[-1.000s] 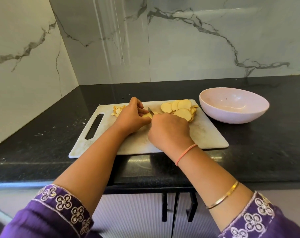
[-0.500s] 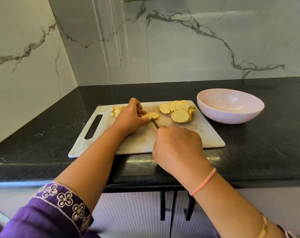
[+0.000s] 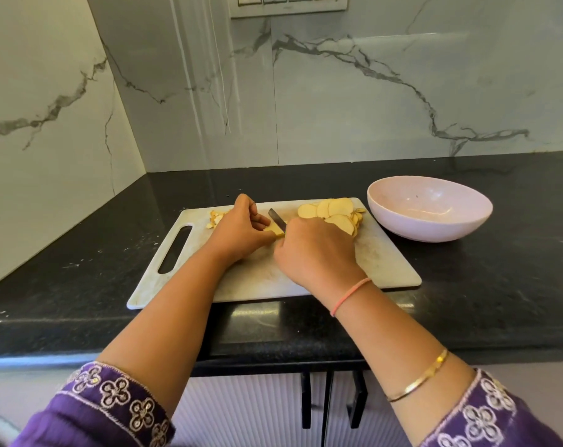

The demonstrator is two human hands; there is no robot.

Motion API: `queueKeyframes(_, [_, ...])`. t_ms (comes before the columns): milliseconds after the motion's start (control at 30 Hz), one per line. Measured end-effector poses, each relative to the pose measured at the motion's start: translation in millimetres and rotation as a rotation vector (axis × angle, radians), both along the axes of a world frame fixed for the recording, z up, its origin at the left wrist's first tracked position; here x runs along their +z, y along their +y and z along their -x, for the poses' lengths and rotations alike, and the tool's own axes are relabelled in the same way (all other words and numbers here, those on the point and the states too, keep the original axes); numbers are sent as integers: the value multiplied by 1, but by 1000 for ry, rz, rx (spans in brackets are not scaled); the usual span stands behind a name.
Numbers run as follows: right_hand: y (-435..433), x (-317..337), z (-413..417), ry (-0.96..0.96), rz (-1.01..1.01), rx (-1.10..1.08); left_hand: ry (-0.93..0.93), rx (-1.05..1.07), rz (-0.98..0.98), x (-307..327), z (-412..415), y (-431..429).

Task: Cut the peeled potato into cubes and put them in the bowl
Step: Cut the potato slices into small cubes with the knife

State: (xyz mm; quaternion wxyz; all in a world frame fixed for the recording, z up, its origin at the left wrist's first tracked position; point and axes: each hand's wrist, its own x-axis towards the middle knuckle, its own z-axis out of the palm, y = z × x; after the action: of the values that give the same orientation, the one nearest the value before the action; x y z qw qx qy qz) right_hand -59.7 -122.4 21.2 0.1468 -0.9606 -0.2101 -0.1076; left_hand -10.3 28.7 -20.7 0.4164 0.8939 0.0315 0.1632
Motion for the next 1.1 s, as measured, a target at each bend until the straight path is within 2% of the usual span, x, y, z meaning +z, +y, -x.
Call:
queueKeyframes(133, [8,-1,-4,26,6,-4,-13,0,-16,2,-2,1])
queueKeyframes(433, [1,-13,17,-84,68,61,10,15,-28,5,-4,3])
queueKeyframes(633, [-11,-13,34,-78,85,84,24,28,-36,5,-2,3])
queueKeyframes(833, [-28,-5,41,-51,24,66,25,14,-47,4,1,4])
queueKeyframes(967, [-31,4,30,-84,-71,27,51,-27,26,6,2,8])
queueKeyframes(1100, [-19,6,16,-32,-53,3,36,-41,70,3,2,8])
